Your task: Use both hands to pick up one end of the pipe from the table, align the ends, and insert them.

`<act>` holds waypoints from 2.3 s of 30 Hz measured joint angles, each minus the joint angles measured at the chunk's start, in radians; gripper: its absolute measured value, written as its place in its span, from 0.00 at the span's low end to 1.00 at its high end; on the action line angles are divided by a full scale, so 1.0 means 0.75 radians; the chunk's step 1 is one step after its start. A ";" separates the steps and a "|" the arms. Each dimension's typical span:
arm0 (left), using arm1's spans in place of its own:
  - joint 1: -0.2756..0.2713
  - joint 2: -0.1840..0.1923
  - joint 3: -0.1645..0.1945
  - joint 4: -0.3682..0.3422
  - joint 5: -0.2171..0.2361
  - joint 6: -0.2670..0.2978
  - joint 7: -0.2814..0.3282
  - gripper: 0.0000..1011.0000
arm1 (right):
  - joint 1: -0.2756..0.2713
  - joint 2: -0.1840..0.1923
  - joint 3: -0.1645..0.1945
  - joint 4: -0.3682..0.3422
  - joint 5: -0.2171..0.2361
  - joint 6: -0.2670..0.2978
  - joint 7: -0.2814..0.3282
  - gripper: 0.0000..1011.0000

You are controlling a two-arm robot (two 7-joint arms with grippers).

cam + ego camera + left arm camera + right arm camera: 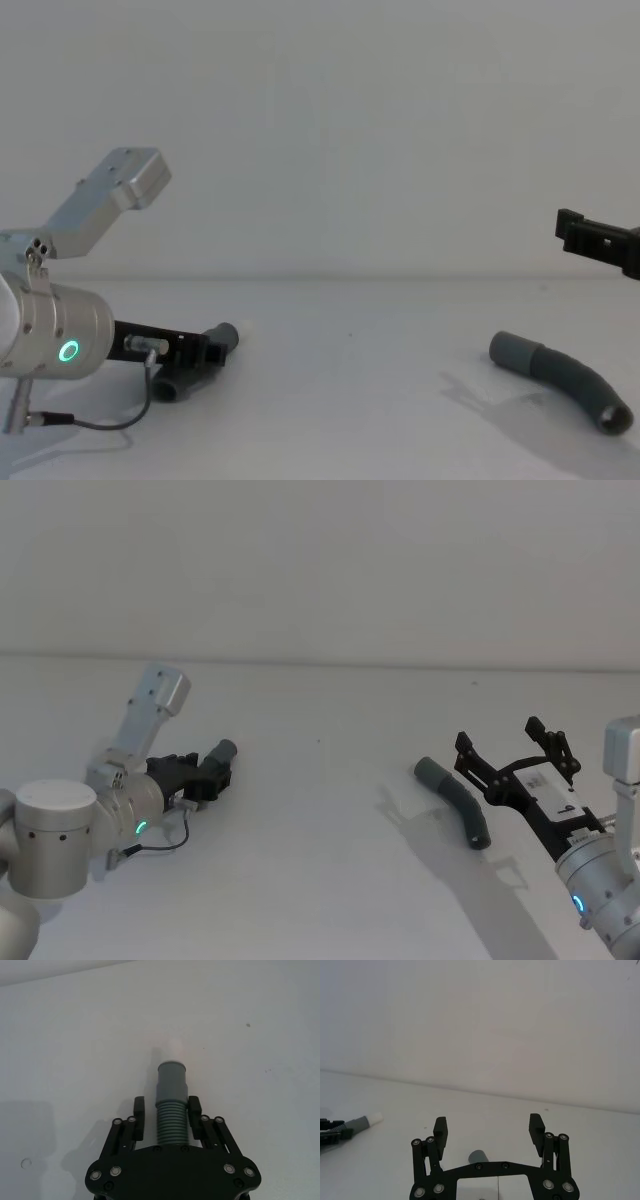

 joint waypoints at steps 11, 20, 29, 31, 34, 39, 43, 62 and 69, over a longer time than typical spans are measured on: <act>-0.001 -0.001 0.000 0.002 0.001 -0.001 0.000 0.34 | 0.000 0.000 0.000 0.000 0.000 0.000 0.000 0.99; -0.001 -0.001 0.000 0.002 0.001 -0.001 0.000 0.34 | 0.003 0.005 0.000 0.001 0.000 0.009 0.008 0.99; -0.001 -0.001 0.000 0.002 0.001 -0.001 0.000 0.34 | 0.046 0.058 -0.010 0.022 -0.013 0.098 0.069 0.99; -0.001 -0.001 0.000 0.002 0.001 -0.001 0.000 0.34 | 0.058 0.069 -0.013 0.029 -0.017 0.120 0.085 0.99; -0.001 -0.001 0.000 0.002 0.001 -0.001 0.000 0.34 | 0.096 0.101 -0.024 0.050 -0.026 0.181 0.127 0.99; -0.001 -0.001 0.000 0.002 0.001 -0.001 0.000 0.34 | 0.145 0.138 -0.041 0.079 -0.033 0.250 0.181 0.99; -0.001 -0.001 0.000 0.002 0.001 -0.001 0.000 0.34 | 0.180 0.160 -0.052 0.102 -0.036 0.302 0.223 0.99; -0.001 -0.001 0.000 0.002 0.001 -0.001 0.000 0.34 | 0.286 0.199 -0.089 0.170 -0.050 0.461 0.345 0.99; -0.001 -0.001 0.000 0.002 0.001 -0.001 0.000 0.34 | 0.315 0.197 -0.121 0.208 -0.073 0.471 0.373 0.99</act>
